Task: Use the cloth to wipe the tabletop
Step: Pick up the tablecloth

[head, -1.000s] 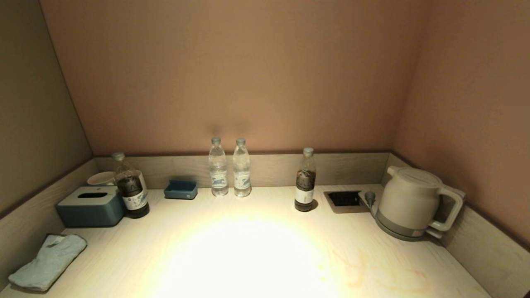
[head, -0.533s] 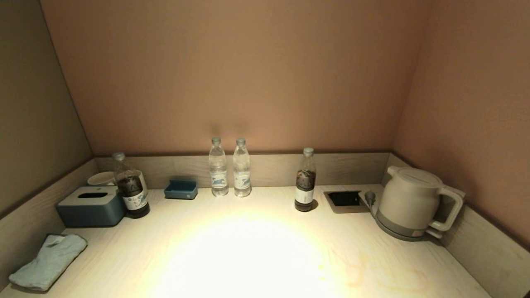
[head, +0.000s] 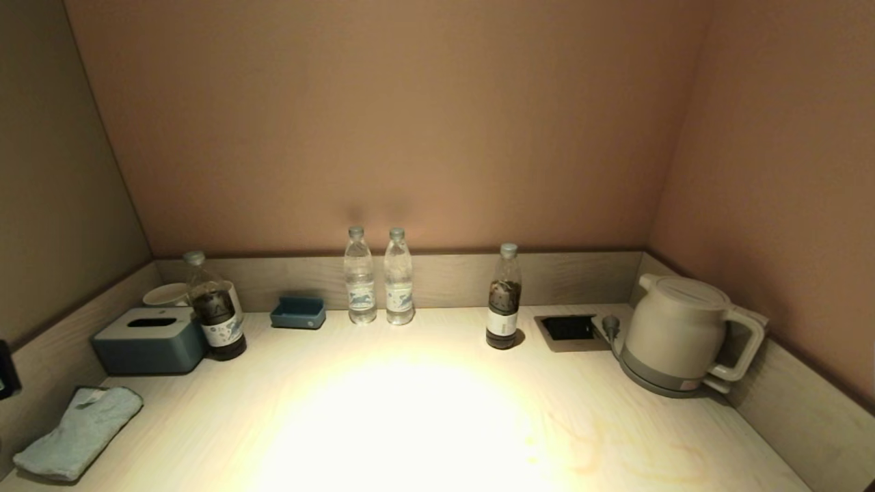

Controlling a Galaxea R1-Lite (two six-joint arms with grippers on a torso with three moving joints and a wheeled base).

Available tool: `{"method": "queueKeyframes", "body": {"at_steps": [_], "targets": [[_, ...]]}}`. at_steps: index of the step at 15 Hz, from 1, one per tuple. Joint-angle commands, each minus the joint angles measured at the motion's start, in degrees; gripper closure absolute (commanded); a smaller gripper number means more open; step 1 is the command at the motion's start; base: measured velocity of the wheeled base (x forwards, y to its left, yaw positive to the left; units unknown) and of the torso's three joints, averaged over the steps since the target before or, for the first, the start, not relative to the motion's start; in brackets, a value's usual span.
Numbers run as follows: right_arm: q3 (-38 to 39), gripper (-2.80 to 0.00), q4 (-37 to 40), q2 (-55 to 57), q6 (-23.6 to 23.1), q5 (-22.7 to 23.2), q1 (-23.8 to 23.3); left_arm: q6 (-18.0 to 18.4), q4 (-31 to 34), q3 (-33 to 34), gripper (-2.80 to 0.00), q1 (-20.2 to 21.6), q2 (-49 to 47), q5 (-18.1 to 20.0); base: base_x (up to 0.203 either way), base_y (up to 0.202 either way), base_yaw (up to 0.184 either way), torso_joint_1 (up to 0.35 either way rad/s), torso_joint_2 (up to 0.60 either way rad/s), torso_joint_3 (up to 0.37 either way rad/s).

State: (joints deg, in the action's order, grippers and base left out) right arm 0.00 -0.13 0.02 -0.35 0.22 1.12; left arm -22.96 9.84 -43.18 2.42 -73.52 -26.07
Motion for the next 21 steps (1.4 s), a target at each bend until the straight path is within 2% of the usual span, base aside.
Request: {"method": "queueKeyframes", "body": {"at_steps": [1,3,5,8,10,13,15,21], "targets": [[0.0,0.0,0.0,0.1,-0.1,0.0,0.0,-0.9,1.0,-5.6,0.0,2.1,-17.8,-1.4,0.0,0.0,0.0,0.0,0.0,0.0],[0.0,0.0,0.0,0.1,-0.1,0.0,0.0,-2.0,2.5,-10.6,0.0,5.1,-24.4,-2.8,0.0,0.0,0.0,0.0,0.0,0.0],[0.0,0.0,0.0,0.1,0.0,0.0,0.0,-2.2,3.2,-12.5,0.0,7.1,-31.3,-2.8,0.0,0.0,0.0,0.0,0.0,0.0],[0.0,0.0,0.0,0.1,-0.1,0.0,0.0,-2.2,3.7,-14.4,0.0,8.3,-34.2,-2.7,0.0,0.0,0.0,0.0,0.0,0.0],[0.0,0.0,0.0,0.1,0.0,0.0,0.0,0.8,3.8,-16.6,0.0,9.3,-36.6,2.1,0.0,0.0,0.0,0.0,0.0,0.0],[0.0,0.0,0.0,0.1,0.0,0.0,0.0,8.6,3.7,-17.5,0.0,13.7,-36.7,8.9,0.0,0.0,0.0,0.0,0.0,0.0],[0.0,0.0,0.0,0.1,0.0,0.0,0.0,11.6,3.5,-18.2,0.0,16.4,-37.5,11.7,0.0,0.0,0.0,0.0,0.0,0.0],[0.0,0.0,0.0,0.1,-0.1,0.0,0.0,12.9,2.9,-21.0,0.0,17.6,-44.0,12.1,0.0,0.0,0.0,0.0,0.0,0.0]]}}
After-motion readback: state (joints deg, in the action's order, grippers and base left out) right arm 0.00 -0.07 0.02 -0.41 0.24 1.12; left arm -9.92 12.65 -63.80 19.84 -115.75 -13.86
